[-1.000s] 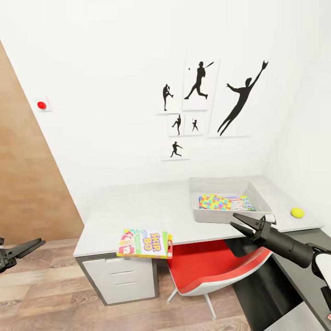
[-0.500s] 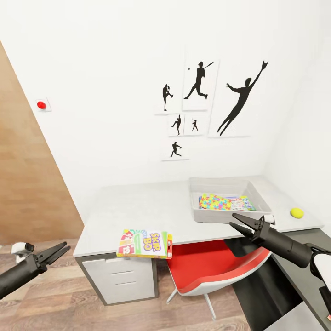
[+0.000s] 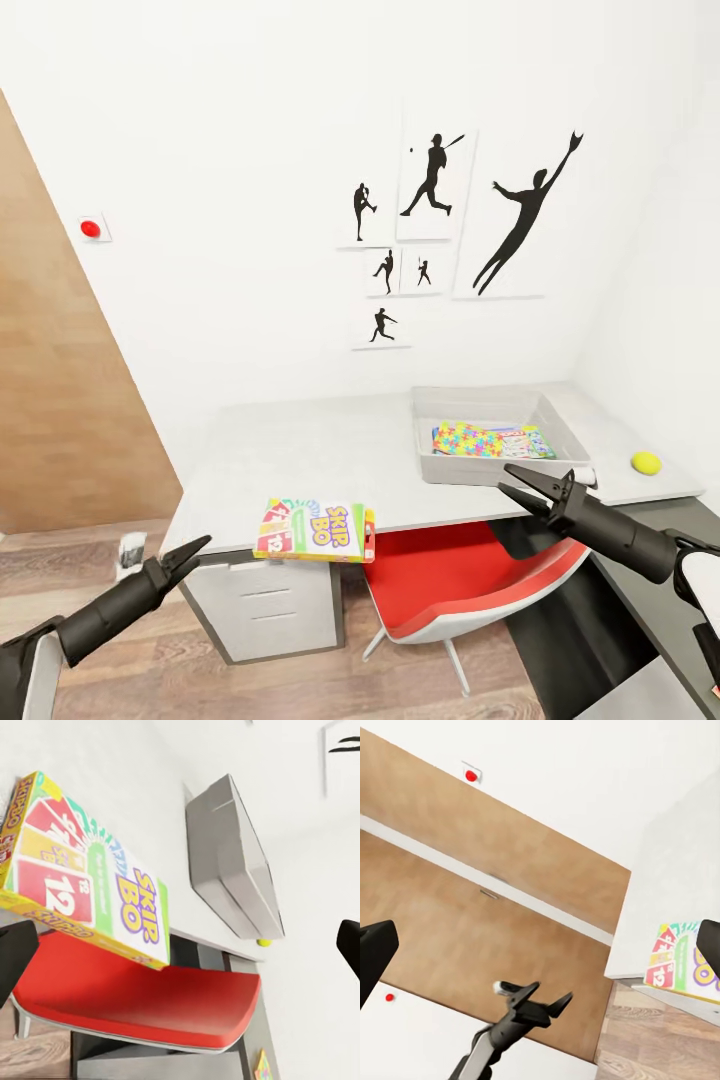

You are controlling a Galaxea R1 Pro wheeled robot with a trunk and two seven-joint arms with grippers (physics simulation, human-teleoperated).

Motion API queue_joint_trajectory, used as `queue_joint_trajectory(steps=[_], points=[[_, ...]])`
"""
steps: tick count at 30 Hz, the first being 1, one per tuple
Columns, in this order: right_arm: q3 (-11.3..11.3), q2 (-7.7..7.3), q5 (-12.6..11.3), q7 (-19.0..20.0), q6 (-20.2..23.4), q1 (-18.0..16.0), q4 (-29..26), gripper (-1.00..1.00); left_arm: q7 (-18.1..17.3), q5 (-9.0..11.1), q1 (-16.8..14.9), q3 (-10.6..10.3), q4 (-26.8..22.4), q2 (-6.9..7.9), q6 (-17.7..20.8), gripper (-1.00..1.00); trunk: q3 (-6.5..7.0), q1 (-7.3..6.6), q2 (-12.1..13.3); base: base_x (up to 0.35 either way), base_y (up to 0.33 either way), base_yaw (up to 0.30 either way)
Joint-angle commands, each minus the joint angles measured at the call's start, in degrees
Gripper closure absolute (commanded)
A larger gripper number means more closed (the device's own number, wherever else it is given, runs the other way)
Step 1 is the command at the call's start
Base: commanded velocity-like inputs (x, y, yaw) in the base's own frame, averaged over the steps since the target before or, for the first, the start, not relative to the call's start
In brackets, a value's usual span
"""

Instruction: Put all the toys in the child's room - the three board games (two on the bed and one on the table), the two jigsaw puzzles on the table, and the tennis ball on the table - inside the toy box on the table in the child's room.

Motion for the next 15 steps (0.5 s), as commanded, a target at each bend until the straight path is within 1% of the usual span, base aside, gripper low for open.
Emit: queue_joint_trajectory(steps=[1,3,4,9,10,14,15], points=[[-0.1,0.00,0.4,0.4,0.2,-0.1,0.0,-1.00,0.6,0.1,-0.1,0.0,0.0,-0.47,0.3,-1.00,-0.12,0.03,-0.1,0.000,0.000,0.000],[-0.1,-0.03,0.4,0.4,0.2,-0.1,0.0,-1.00,1.9,0.2,-0.1,0.0,0.1,-1.37,0.3,-1.00,-0.12,0.03,-0.1,0.000,0.000,0.000],[-0.1,-0.06,0.4,0.4,0.2,-0.1,0.0,-1.00,3.0,0.2,-0.2,-0.1,-0.1,-2.45,0.3,-1.00,-0.12,0.03,-0.1,0.000,0.000,0.000],[-0.1,-0.13,0.4,0.5,0.2,-0.1,0.0,-1.00,4.8,0.2,-0.5,-0.1,-0.2,-5.33,0.2,-1.00,-0.12,0.03,-0.1,0.000,0.000,0.000],[-0.2,-0.20,0.4,0.5,0.2,-0.1,0.0,-1.00,5.4,0.1,-0.5,0.0,0.0,-6.75,0.1,-1.00,-0.12,0.03,-0.1,0.000,0.000,0.000],[-0.3,-0.42,0.4,0.9,0.2,-0.1,0.0,-1.00,8.2,0.1,-0.6,0.2,0.4,-9.27,-0.4,-1.00,-0.12,0.03,-0.1,0.000,0.000,0.000],[-0.4,-0.52,0.4,1.7,0.2,-0.1,0.0,-1.00,10.4,0.2,-0.6,0.3,0.6,-10.55,-1.6,-1.00,-0.12,0.03,-0.1,0.000,0.000,0.000]])
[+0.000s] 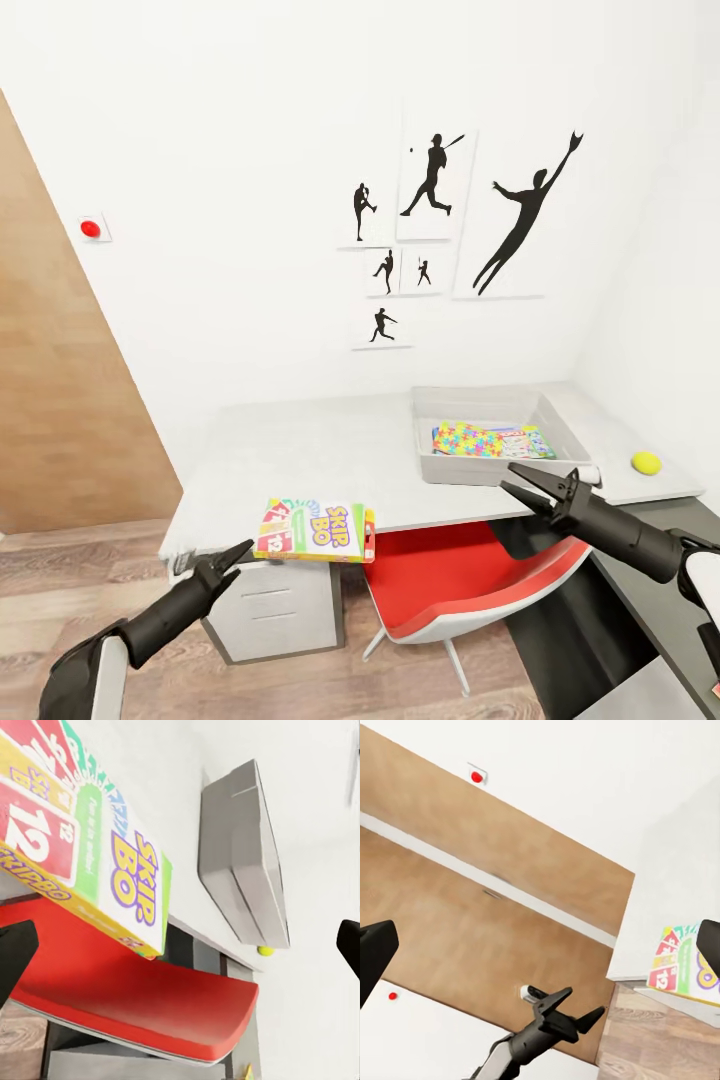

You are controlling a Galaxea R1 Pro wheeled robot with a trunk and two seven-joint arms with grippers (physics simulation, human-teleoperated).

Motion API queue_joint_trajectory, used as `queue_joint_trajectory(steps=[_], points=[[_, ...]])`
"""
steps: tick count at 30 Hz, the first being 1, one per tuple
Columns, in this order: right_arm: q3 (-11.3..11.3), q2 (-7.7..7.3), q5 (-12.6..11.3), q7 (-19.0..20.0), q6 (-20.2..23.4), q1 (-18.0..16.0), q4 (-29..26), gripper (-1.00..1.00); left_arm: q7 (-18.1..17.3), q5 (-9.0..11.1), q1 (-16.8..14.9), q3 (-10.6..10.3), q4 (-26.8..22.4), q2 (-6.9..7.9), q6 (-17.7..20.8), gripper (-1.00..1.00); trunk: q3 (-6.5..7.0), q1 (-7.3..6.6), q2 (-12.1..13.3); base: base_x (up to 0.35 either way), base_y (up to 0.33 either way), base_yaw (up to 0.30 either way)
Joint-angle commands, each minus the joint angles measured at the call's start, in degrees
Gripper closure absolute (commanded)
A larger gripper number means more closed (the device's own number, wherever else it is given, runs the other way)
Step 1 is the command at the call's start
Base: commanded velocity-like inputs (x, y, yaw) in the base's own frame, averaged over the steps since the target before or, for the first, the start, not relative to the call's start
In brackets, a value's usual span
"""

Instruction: Put all the toys in the child's room - the three board games (two on the bed and one on the table), the two jigsaw puzzles on the table, and the tennis ball on the table - inside the toy box on the table in the child's room.

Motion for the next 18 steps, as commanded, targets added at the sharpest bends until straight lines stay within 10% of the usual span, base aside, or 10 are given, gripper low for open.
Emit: queue_joint_trajectory(steps=[1,18], points=[[-0.1,-0.04,0.4,0.9,0.2,-0.1,0.0,-1.00,0.8,0.0,-0.1,0.2,0.0,-0.67,-0.4,-1.00,-0.12,0.03,-0.1,0.000,0.000,0.000],[-0.1,0.03,0.5,6.0,0.2,-0.1,0.0,-1.00,9.8,3.4,-3.1,-1.8,17.6,-2.19,-13.0,-1.00,-0.12,0.03,-0.1,0.000,0.000,0.000]])
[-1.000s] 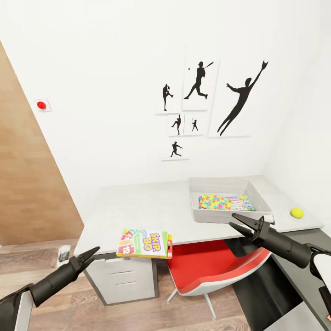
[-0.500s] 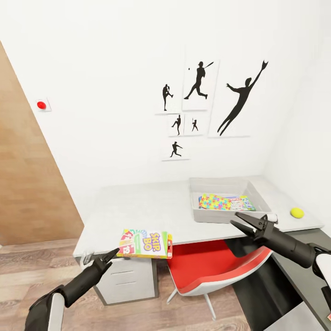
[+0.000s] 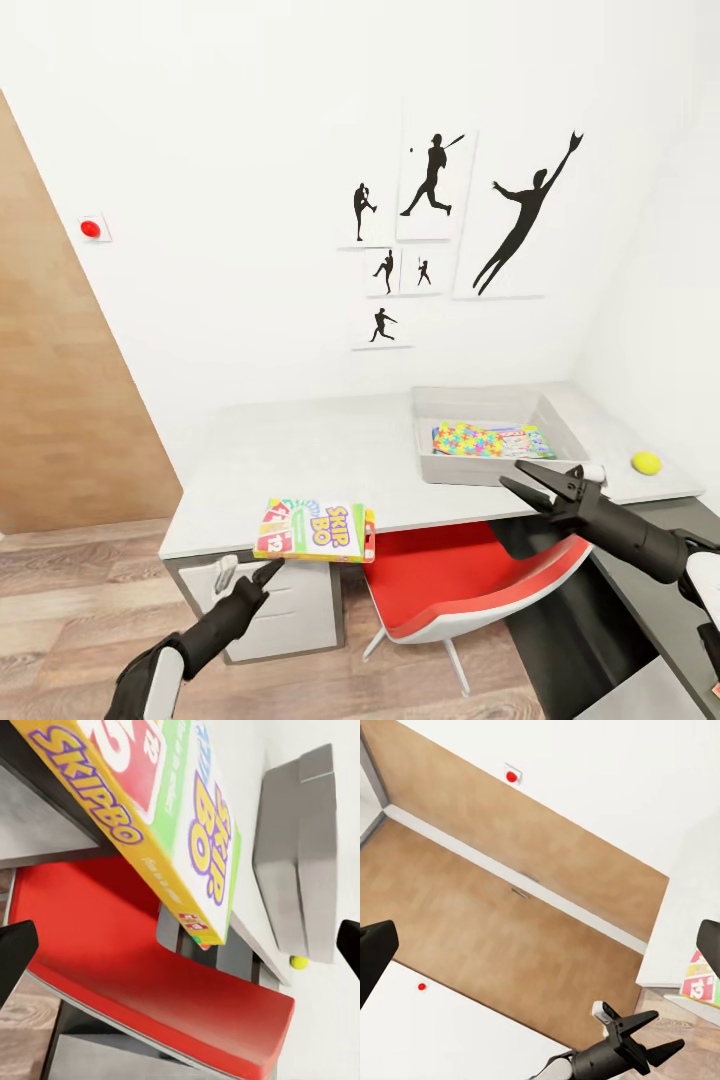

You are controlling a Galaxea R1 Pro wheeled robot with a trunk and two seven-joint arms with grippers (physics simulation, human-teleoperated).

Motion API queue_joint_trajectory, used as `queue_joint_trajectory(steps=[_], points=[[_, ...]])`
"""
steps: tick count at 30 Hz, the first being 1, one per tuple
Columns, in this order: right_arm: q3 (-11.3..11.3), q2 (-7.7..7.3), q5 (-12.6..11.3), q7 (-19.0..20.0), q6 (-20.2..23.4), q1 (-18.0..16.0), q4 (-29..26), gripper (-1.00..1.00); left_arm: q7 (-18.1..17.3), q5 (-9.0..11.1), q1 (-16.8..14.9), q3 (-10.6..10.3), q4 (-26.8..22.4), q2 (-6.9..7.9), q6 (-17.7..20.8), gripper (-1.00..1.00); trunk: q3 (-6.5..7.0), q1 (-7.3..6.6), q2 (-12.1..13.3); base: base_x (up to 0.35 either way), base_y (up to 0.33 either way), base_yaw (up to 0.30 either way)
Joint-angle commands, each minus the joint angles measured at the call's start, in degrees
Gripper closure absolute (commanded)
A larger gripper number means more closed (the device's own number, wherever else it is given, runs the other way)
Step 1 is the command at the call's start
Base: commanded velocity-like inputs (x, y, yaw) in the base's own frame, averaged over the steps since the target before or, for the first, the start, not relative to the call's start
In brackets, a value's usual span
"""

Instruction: Put all the toys in the child's room - the three board games (two on the bed and one on the table), the two jigsaw puzzles on the table, and the tennis ball on the table - inside the toy box on the table in the child's room.

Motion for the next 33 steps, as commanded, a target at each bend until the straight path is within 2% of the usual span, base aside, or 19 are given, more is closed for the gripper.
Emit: queue_joint_trajectory(steps=[1,6,10,13,19,33], points=[[0.0,0.08,0.2,0.3,0.3,-0.1,0.0,-1.00,-0.1,0.2,-0.3,0.1,0.7,-0.06,-0.2,-1.00,-0.12,0.03,-0.1,0.000,0.000,0.000],[0.3,0.40,0.2,0.3,0.3,-0.1,0.0,-1.00,0.2,1.3,-1.1,-0.1,3.6,-0.06,-4.0,-1.00,-0.12,0.03,-0.1,0.000,0.000,0.000],[0.3,0.46,0.2,0.3,0.3,-0.1,0.0,-1.00,0.3,4.1,-1.3,-0.3,4.3,-0.06,-6.1,-1.00,-0.12,0.03,-0.1,0.000,0.000,0.000],[0.3,0.47,0.2,0.3,0.3,-0.1,0.0,-1.00,0.4,5.4,-1.3,-0.3,4.4,-0.06,-6.5,-1.00,-0.12,0.03,-0.1,0.000,0.000,0.000],[0.3,0.48,0.2,0.3,0.3,-0.1,0.0,-1.00,0.4,6.1,-1.3,-0.3,4.5,-0.06,-6.7,-1.00,-0.12,0.03,-0.1,0.000,0.000,0.000],[-0.1,0.35,0.2,0.5,0.3,-0.1,0.0,-1.00,0.4,6.3,-1.3,-0.3,4.5,-0.06,-6.6,-1.00,-0.12,0.03,-0.1,0.000,0.000,0.000]])
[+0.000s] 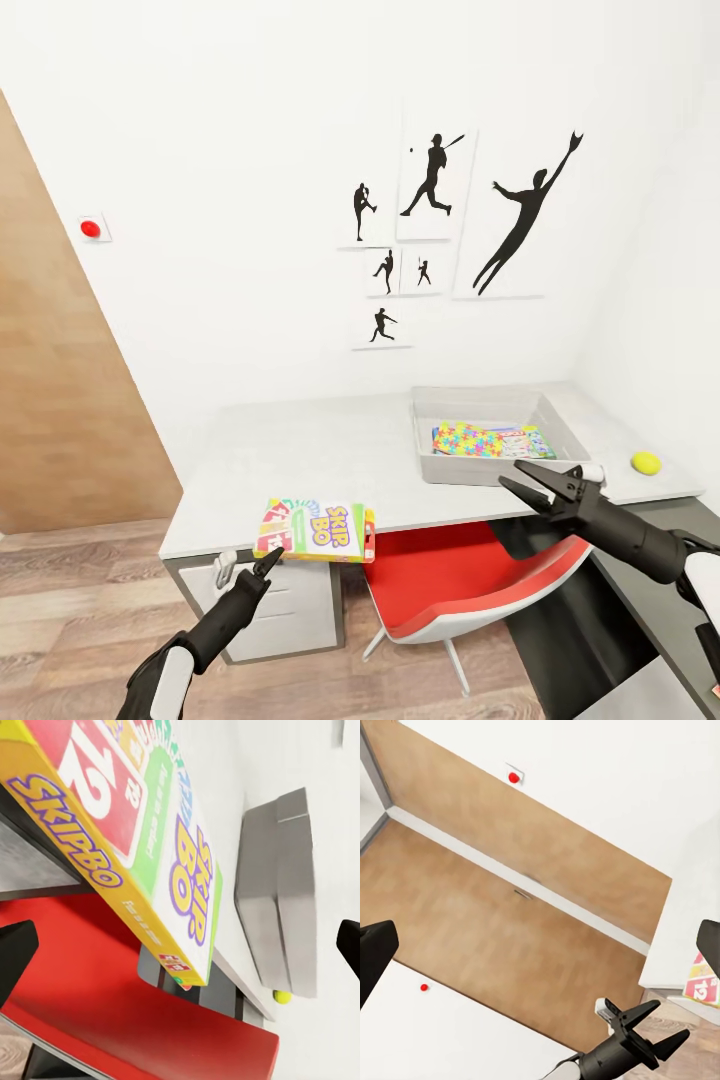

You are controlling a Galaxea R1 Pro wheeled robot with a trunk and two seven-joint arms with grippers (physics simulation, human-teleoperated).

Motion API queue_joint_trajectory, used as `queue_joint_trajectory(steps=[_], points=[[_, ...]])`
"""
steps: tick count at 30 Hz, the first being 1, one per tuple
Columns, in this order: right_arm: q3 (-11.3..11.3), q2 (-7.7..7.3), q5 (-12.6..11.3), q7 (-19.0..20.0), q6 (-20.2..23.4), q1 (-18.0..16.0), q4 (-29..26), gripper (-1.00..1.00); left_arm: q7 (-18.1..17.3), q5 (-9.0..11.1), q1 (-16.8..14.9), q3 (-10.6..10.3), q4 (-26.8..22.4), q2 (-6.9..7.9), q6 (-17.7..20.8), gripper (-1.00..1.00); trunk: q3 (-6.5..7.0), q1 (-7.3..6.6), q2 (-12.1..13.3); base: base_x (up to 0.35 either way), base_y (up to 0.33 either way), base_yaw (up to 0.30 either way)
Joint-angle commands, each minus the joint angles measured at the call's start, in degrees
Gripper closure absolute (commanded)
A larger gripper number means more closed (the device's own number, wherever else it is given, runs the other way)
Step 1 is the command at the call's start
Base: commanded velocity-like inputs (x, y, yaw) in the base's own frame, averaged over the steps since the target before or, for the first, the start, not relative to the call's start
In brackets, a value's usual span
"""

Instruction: Put all the toys in the child's room - the three board games (two on the bed and one on the table), the two jigsaw puzzles on the table, and the tennis ball on the table - inside the toy box on the table in the child's room.

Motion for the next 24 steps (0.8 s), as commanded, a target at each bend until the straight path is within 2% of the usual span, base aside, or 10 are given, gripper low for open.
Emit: queue_joint_trajectory(steps=[1,7,11,17,22,24], points=[[-0.1,-0.02,0.2,0.3,0.3,-0.1,0.0,-1.00,-0.1,0.2,-0.1,0.2,0.0,-0.06,0.4,-1.00,-0.12,0.03,-0.1,0.000,0.000,0.000],[-0.2,0.02,0.2,0.3,0.3,-0.1,0.0,-1.00,-0.1,0.2,-0.1,0.2,0.0,-0.06,0.4,-1.00,-0.12,0.03,-0.1,0.000,0.000,0.000],[-0.2,0.00,0.2,0.3,0.3,-0.1,0.0,-1.00,-0.1,0.2,-0.1,0.2,0.0,-0.06,0.5,-1.00,-0.84,0.91,-1.7,0.000,0.000,0.000],[-0.2,-0.15,0.2,0.8,0.3,-0.1,0.0,-1.00,-0.2,0.2,-0.1,0.3,0.0,-0.06,0.6,-1.00,-0.84,0.91,-1.7,0.000,0.000,0.000],[-0.2,-0.42,0.2,4.3,0.3,-0.1,0.0,-1.00,-0.4,0.3,-0.1,0.4,0.0,-0.06,0.6,-1.00,-0.84,0.91,-1.7,0.000,0.000,0.000],[-0.2,-0.55,0.2,8.3,0.3,-0.1,0.0,-1.00,-0.6,0.3,-0.1,0.4,0.0,-0.06,0.6,-1.00,-1.02,1.13,-2.1,0.000,0.000,0.000]])
